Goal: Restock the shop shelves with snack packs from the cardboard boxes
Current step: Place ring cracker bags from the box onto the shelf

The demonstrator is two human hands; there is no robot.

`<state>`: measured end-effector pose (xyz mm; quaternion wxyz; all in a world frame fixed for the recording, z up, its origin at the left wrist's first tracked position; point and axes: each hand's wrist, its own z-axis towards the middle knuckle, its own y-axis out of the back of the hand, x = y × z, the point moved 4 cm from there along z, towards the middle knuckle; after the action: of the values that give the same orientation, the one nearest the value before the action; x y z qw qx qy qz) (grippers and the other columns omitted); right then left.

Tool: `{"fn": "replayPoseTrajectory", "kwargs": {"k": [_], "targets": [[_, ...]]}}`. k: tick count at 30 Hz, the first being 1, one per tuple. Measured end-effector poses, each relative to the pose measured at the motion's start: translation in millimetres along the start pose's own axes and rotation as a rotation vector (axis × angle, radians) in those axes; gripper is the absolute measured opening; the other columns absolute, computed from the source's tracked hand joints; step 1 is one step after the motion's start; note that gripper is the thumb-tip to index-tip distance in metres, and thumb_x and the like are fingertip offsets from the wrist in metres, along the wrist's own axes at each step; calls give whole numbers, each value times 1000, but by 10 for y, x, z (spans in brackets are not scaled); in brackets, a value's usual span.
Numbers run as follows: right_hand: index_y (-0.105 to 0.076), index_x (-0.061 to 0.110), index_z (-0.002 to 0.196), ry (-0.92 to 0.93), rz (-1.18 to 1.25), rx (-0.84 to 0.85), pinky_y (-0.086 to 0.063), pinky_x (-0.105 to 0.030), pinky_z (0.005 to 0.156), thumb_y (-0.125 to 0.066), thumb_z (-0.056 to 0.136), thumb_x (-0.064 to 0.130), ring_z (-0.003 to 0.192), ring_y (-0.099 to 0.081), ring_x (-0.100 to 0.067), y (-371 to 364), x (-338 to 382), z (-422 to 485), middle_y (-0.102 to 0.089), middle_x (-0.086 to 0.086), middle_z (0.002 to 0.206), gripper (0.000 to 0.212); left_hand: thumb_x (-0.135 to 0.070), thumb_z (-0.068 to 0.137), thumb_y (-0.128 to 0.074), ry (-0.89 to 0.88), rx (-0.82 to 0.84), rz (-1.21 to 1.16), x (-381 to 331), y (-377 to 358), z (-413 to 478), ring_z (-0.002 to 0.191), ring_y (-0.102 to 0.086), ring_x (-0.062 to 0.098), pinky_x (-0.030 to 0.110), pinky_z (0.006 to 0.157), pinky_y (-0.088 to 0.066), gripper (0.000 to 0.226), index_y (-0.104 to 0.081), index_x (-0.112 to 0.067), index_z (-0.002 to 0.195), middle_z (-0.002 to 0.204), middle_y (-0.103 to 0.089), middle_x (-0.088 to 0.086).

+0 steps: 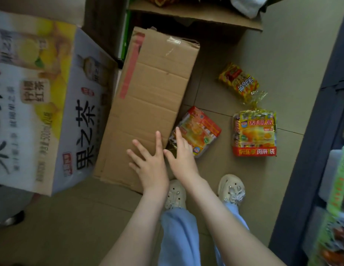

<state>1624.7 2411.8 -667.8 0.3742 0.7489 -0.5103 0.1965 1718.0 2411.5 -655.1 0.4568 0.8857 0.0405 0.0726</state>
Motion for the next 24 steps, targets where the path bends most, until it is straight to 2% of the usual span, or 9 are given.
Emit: {"fn": "replayPoseTrajectory", "kwargs": {"k": [1,2,5,6,11,14,17,21,24], "targets": [[-10,20,153,14,-2,1,-16,-27,113,-55,95,24,140,-22,-20,-14,-2,1,-30,-3,154,74,-19,83,-72,-6,26,-4,19,11,11,116,-45,63,63,75,-50,90,-15,-30,152,137,-39,40],[-11,20,153,28,-1,1,-16,-27,113,-55,96,23,140,-23,-20,-20,0,-4,-31,-2,154,72,-23,83,-72,-17,21,-6,38,31,6,117,-44,63,63,77,-49,91,-11,-31,151,139,-37,40],[-14,23,153,48,40,2,-17,-24,110,-54,96,21,139,-25,-20,-2,17,-54,-35,-3,152,69,-30,98,-49,-60,35,-81,51,68,-49,137,-14,57,61,102,-34,87,23,-40,145,154,-2,34],[-15,24,152,60,57,2,-18,-21,108,-54,96,20,138,-26,-19,21,27,-78,-37,-3,151,68,-30,99,-45,-55,55,-136,36,102,-76,140,-6,55,59,107,-28,84,26,-42,144,155,6,31],[-28,25,150,176,35,13,-11,5,94,-53,97,19,132,-33,-10,178,109,-205,-46,-1,143,59,-34,100,-40,-32,120,-332,-23,350,-214,142,-5,50,51,115,-16,76,20,-44,146,157,4,26],[-27,33,149,172,69,90,-20,-3,94,-51,98,21,126,-35,0,165,160,-334,-49,2,137,57,-46,96,-46,-29,165,-491,64,383,-324,145,-9,43,48,117,-15,80,17,-49,145,159,0,22],[-21,45,147,131,88,186,-26,-14,95,-48,99,25,118,-34,6,105,138,-457,-46,4,137,59,-48,91,-54,-30,212,-628,203,305,-402,144,-20,39,53,115,-25,85,13,-58,142,160,-6,15],[-16,53,145,94,54,294,-30,-23,97,-48,99,27,131,-35,-6,51,-18,-575,-37,5,146,62,-25,83,-68,-36,272,-832,393,101,-426,145,-24,27,52,112,-32,100,4,-65,139,159,-21,1],[-15,46,149,61,8,227,-27,-23,100,-48,99,25,138,-29,-8,140,-245,-581,-34,4,150,64,-7,85,-65,17,262,-777,466,-52,-361,141,-31,28,44,111,-35,104,5,-54,146,158,-24,2]]}}
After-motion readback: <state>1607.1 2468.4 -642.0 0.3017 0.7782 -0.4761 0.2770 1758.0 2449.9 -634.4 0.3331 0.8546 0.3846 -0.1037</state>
